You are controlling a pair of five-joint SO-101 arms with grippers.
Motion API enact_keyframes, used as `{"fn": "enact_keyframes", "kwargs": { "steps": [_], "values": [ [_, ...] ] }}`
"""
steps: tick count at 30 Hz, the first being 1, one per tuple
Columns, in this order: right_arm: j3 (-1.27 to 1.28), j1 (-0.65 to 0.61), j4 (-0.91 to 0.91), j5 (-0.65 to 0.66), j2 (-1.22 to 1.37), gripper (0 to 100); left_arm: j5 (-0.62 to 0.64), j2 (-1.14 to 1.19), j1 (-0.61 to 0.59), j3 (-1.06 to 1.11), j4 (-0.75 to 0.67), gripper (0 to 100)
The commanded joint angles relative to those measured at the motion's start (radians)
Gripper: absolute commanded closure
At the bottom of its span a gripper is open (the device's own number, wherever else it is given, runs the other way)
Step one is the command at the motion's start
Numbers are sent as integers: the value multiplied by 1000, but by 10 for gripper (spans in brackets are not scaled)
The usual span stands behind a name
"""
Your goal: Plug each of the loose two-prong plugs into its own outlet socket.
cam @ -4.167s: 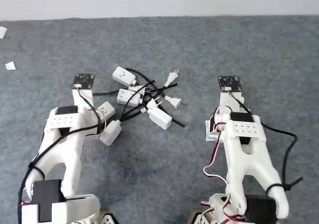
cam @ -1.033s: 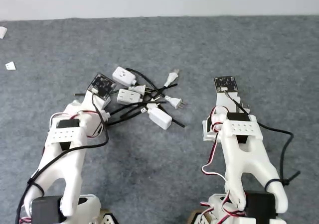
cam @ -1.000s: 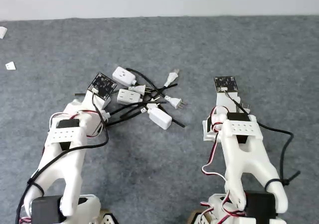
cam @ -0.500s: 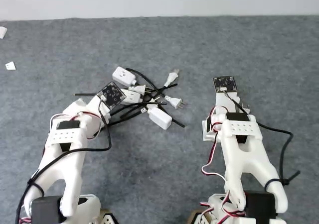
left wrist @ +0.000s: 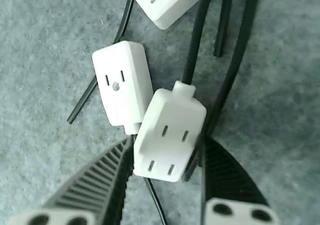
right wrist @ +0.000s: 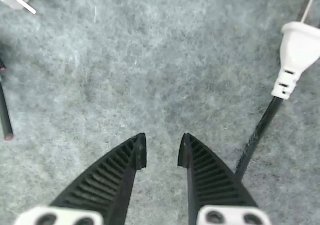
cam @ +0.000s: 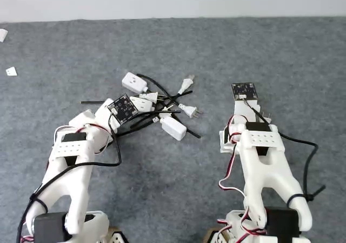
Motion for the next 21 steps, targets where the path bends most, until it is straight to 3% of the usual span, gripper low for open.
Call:
{"fn": "enact_keyframes", "kwargs": {
  "steps": [1, 5, 11, 15, 21],
  "values": [
    [-6, -1, -21, 15, -5, 884, -52, 63, -5, -50, -54, 805],
    [-6, -1, -22, 15, -5, 884, -55, 124, -6, -111, -51, 820],
    [-6, -2, -24, 15, -5, 884, -55, 124, 6, -127, -58, 991],
    [-6, -4, -25, 15, -5, 884, -49, 104, 9, -143, -41, 987],
    [-6, -4, -36, 15, -5, 884, 83, -123, 61, -142, 178, 987]
  ]
}}
